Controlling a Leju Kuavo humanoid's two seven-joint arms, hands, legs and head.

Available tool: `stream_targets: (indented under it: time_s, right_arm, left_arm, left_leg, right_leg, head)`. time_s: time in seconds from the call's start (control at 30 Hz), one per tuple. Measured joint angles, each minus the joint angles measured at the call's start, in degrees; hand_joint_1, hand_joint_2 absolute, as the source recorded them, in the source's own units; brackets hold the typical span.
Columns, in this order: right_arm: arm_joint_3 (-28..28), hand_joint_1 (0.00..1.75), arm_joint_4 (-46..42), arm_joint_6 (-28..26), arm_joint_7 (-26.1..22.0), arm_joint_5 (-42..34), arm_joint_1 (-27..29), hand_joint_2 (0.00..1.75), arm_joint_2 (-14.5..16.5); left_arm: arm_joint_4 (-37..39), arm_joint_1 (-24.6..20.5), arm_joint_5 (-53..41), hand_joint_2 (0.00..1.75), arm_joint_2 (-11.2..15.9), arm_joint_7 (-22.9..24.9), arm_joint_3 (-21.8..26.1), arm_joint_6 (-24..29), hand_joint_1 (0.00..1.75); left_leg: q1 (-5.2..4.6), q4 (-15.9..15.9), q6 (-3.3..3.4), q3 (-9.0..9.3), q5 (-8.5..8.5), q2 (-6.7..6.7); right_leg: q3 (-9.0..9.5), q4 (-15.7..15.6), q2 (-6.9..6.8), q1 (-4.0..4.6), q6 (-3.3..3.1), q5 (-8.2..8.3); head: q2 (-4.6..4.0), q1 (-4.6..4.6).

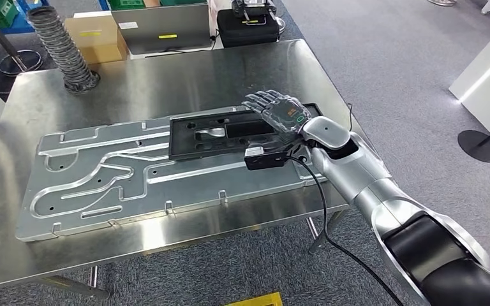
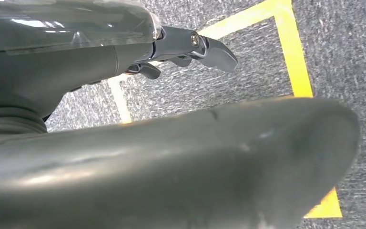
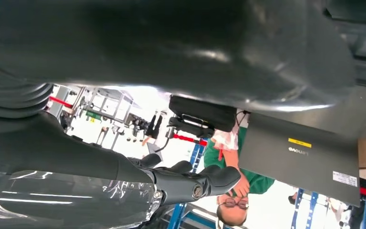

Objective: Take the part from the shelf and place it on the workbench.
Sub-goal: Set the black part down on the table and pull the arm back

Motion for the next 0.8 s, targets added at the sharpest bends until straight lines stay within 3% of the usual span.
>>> stream_targets:
  time_s: [0.07,0.17,0.23,0.3,0.33,0.37,0.4,0.43,0.5,0.57,0.67,0.7,0.73,0.8]
  right_arm:
    - [-0.01,0.00,0.06,-0.02,0.01,0.01,-0.21,0.00,0.11]
    - [0.00,0.00,0.20,-0.03,0.01,0.01,-0.33,0.00,0.16]
    - [0.02,0.00,0.23,-0.02,0.01,0.01,-0.42,0.00,0.02]
    - [0.07,0.00,0.24,0.02,0.03,0.01,-0.46,0.00,-0.35]
    - [0.12,0.00,0.24,0.04,0.04,0.01,-0.44,0.00,-0.56]
    - [0.19,0.00,0.24,0.07,0.04,0.01,-0.41,0.00,-0.74]
    - [0.24,0.00,0.24,0.09,0.04,0.01,-0.39,0.00,-0.84]
    - [0.28,0.00,0.24,0.11,0.04,0.01,-0.39,0.00,-0.91]
    - [0.29,0.00,0.23,0.16,0.04,0.00,-0.49,0.00,-0.94]
    - [0.28,0.00,0.22,0.28,0.00,-0.06,-0.58,0.00,-0.98]
    - [0.27,0.00,0.18,0.75,-0.09,-0.18,-0.59,0.00,-1.02]
    - [0.27,0.00,0.16,0.90,-0.10,-0.23,-0.63,0.00,-1.01]
    - [0.27,0.00,0.15,0.97,-0.11,-0.30,-0.68,0.00,-0.94]
    - [0.27,0.00,0.16,1.05,-0.10,-0.40,-0.68,0.00,-0.61]
  left_arm:
    - [0.00,-0.04,-0.01,0.00,0.00,-0.04,0.00,0.00,0.00]
    - [0.00,0.01,-0.10,0.00,0.00,-0.10,0.00,0.00,0.00]
    - [0.00,0.10,-0.16,0.00,0.00,-0.12,0.00,-0.01,0.00]
    - [0.00,0.13,-0.17,0.00,0.01,-0.13,0.00,-0.02,0.00]
    - [0.00,0.14,-0.17,0.00,0.01,-0.14,0.00,-0.01,0.00]
    - [0.00,0.13,-0.17,0.00,0.01,-0.16,0.00,-0.01,0.00]
    - [0.00,0.13,-0.17,0.00,0.01,-0.18,0.00,-0.01,0.00]
    - [0.00,0.12,-0.18,0.00,0.01,-0.20,0.00,0.00,0.00]
    - [0.00,0.02,-0.21,0.00,0.03,-0.22,-0.01,0.01,0.00]
    - [0.00,-0.09,-0.25,0.00,0.06,-0.27,-0.02,0.05,0.00]
    - [0.01,0.01,-0.34,0.00,0.04,-0.32,-0.01,0.09,0.00]
    - [0.02,0.03,-0.36,0.00,0.03,-0.33,0.00,0.10,0.00]
    - [0.02,0.02,-0.38,0.00,0.01,-0.36,0.00,0.12,0.00]
    - [0.02,0.03,-0.41,0.00,0.01,-0.39,0.00,0.14,0.00]
  left_leg:
    - [-0.02,0.00,-0.70,-0.14,0.58,-0.15]
    - [0.08,0.13,-1.72,-0.56,0.80,-0.31]
    - [0.16,3.46,-2.13,-1.91,-2.52,-0.60]
    - [0.27,11.17,-2.31,-4.15,-7.98,-0.91]
    - [0.29,14.84,-2.38,-4.91,-9.82,-0.98]
    - [0.29,17.05,-2.39,-4.95,-10.56,-1.03]
    - [0.28,16.94,-2.31,-3.86,-10.08,-1.04]
    - [0.25,14.66,-2.10,-1.69,-8.84,-1.03]
    - [0.01,6.37,-1.33,4.39,-6.86,-0.68]
    - [-0.45,0.65,-0.76,8.05,-6.88,-0.24]
    - [-0.61,-0.85,-0.22,8.02,-6.22,-0.08]
    - [-0.42,-1.11,0.13,7.67,-5.62,0.09]
    - [-0.23,-1.39,0.46,7.19,-4.97,0.29]
    - [-0.13,-1.51,0.86,5.84,-3.84,0.64]
  right_leg:
    - [1.87,-3.57,0.47,0.28,-0.84,1.06]
    - [1.29,-3.88,0.28,0.29,-2.20,2.20]
    - [0.55,-4.16,0.10,0.07,-3.07,3.23]
    - [-0.74,-4.13,0.02,0.13,-3.48,4.23]
    - [-1.45,-4.08,0.00,0.19,-3.53,4.74]
    - [-2.13,-4.01,0.00,0.25,-3.54,5.22]
    - [-2.75,-3.92,0.01,0.32,-3.51,5.64]
    - [-3.32,-3.79,0.03,0.40,-3.44,6.03]
    - [-4.15,-3.49,0.02,0.57,-3.14,6.65]
    - [-4.57,-3.36,-0.16,0.66,-2.58,7.28]
    - [-4.76,-3.58,-0.36,0.64,-1.55,8.17]
    - [-5.09,-3.08,-0.38,0.61,-1.18,7.45]
    - [-5.80,-1.54,-0.41,0.54,-0.79,5.71]
    - [-8.24,4.89,-0.52,0.30,0.02,0.32]
  head:
    - [0.00,-0.01]
    - [0.00,-0.01]
    - [0.00,-0.01]
    - [0.00,-0.01]
    - [0.00,-0.01]
    - [0.00,-0.02]
    - [0.00,-0.02]
    - [0.00,-0.02]
    - [0.00,-0.02]
    - [0.00,-0.02]
    - [0.00,0.00]
    - [0.00,0.00]
    - [0.00,0.00]
    - [0.00,0.00]
